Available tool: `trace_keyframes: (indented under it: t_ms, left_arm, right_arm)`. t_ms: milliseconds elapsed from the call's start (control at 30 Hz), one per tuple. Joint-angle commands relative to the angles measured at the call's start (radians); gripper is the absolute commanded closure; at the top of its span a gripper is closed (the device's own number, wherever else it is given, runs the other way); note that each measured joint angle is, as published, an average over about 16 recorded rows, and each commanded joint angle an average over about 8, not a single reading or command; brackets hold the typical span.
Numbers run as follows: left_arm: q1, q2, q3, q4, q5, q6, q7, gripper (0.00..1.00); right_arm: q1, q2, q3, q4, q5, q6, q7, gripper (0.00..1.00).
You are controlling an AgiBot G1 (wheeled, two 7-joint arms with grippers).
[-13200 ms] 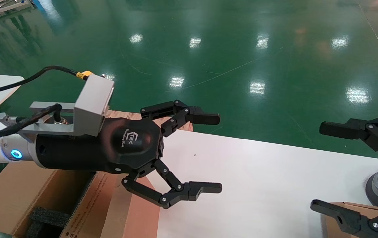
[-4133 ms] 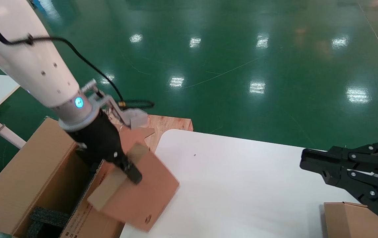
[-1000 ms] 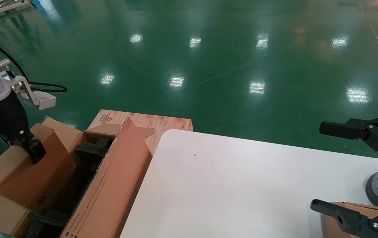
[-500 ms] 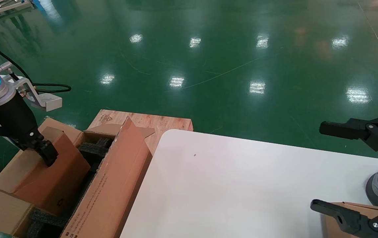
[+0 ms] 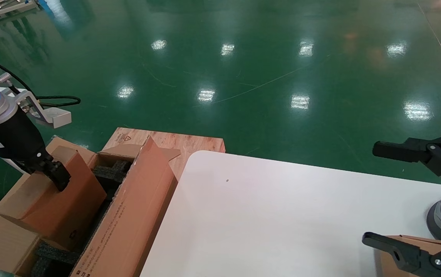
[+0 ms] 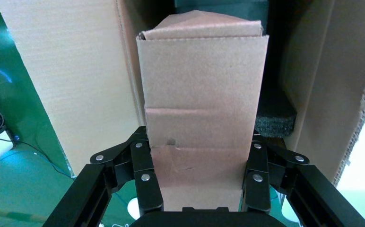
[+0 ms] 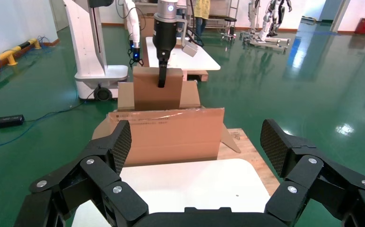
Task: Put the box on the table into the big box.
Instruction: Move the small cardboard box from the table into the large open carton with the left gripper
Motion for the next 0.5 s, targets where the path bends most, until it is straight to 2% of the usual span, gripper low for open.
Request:
trace_keyframes:
  t_ms: [33,500]
  left_arm:
    - [0.005,0.000,-0.001,0.013,-0.002,-0.006,0.003,1.00]
    - [0.032,0.009,-0.009,0.079,-0.009,-0.043,0.016,1.00]
  right_arm:
    - [0.000,0.000,0.000,0.000,0.000,0.000,0.000,0.00]
    - [0.000,0.000,0.000,0.000,0.000,0.000,0.000,0.00]
